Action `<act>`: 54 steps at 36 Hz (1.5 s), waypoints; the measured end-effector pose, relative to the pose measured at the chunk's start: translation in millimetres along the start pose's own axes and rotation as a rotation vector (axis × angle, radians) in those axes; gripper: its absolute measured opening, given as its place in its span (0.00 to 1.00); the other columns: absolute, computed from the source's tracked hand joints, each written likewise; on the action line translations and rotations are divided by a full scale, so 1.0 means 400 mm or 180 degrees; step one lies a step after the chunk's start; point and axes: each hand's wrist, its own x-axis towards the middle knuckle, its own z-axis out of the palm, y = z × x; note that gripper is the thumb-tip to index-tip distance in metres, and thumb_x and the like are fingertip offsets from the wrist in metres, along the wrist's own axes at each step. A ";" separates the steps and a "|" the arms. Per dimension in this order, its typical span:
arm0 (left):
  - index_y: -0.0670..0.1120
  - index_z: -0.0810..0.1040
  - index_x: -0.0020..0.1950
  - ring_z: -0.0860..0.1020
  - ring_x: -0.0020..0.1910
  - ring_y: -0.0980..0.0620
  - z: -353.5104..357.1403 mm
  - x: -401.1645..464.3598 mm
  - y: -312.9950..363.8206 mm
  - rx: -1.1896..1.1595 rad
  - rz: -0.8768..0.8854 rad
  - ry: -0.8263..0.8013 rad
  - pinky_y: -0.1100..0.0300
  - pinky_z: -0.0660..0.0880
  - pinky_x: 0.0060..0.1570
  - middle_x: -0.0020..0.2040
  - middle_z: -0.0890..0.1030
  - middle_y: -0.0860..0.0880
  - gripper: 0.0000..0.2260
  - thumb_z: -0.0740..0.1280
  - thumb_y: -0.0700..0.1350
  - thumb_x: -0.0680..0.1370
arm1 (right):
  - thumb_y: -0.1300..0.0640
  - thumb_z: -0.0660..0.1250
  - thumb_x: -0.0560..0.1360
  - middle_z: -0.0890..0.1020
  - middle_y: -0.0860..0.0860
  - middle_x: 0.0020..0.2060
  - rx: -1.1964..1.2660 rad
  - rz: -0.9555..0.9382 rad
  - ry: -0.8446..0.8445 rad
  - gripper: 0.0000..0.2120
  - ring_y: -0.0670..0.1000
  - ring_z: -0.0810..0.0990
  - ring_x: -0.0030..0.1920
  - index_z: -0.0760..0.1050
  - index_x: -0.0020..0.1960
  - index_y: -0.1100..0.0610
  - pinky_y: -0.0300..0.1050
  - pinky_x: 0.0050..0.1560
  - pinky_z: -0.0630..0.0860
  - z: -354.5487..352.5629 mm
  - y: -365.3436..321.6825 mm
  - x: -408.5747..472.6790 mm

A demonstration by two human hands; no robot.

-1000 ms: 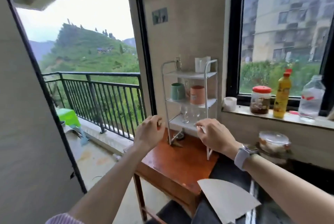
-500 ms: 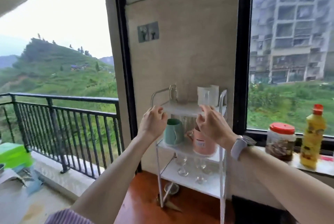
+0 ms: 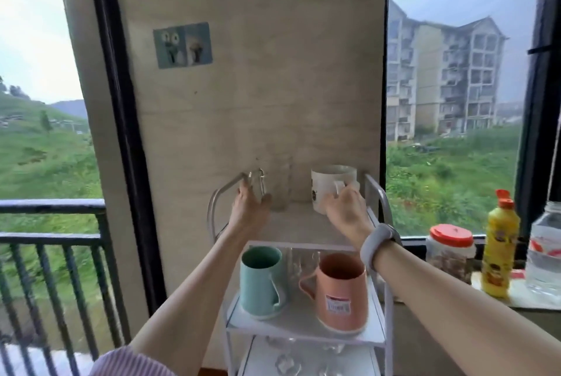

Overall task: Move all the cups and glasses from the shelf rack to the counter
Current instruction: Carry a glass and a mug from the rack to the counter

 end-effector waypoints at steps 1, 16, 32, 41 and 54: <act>0.42 0.51 0.75 0.64 0.70 0.40 0.005 0.012 -0.003 -0.0140 0.0032 0.0025 0.50 0.64 0.66 0.74 0.62 0.39 0.30 0.61 0.45 0.77 | 0.59 0.59 0.74 0.74 0.58 0.57 0.0149 0.0154 0.0038 0.22 0.56 0.72 0.52 0.61 0.66 0.65 0.44 0.48 0.67 0.004 -0.001 0.013; 0.42 0.70 0.43 0.66 0.31 0.52 0.048 0.036 0.016 -0.1520 0.0304 -0.0139 0.59 0.66 0.33 0.31 0.70 0.48 0.07 0.55 0.37 0.79 | 0.57 0.56 0.75 0.67 0.51 0.25 0.1019 0.0544 -0.0276 0.13 0.49 0.63 0.25 0.65 0.32 0.55 0.39 0.26 0.58 0.021 -0.001 0.053; 0.39 0.68 0.42 0.62 0.31 0.50 -0.009 -0.114 0.054 -0.1891 0.0875 0.0685 0.55 0.61 0.31 0.32 0.66 0.47 0.11 0.57 0.45 0.80 | 0.58 0.60 0.75 0.67 0.53 0.24 0.0690 -0.0793 0.0068 0.17 0.51 0.64 0.27 0.63 0.28 0.59 0.44 0.30 0.61 -0.040 -0.021 -0.110; 0.52 0.66 0.37 0.62 0.33 0.49 -0.033 -0.223 0.157 -0.2126 0.1423 0.0666 0.52 0.62 0.34 0.31 0.66 0.51 0.10 0.58 0.47 0.79 | 0.61 0.60 0.76 0.66 0.52 0.22 0.0994 -0.1323 0.0349 0.18 0.48 0.63 0.24 0.64 0.27 0.58 0.43 0.27 0.59 -0.172 -0.021 -0.206; 0.51 0.64 0.36 0.62 0.32 0.52 0.297 -0.622 0.448 -0.2694 0.1540 -0.0613 0.55 0.60 0.33 0.32 0.65 0.52 0.13 0.58 0.43 0.80 | 0.52 0.60 0.71 0.64 0.48 0.18 0.0395 -0.0890 0.1504 0.19 0.50 0.61 0.24 0.61 0.25 0.58 0.42 0.27 0.59 -0.683 0.190 -0.493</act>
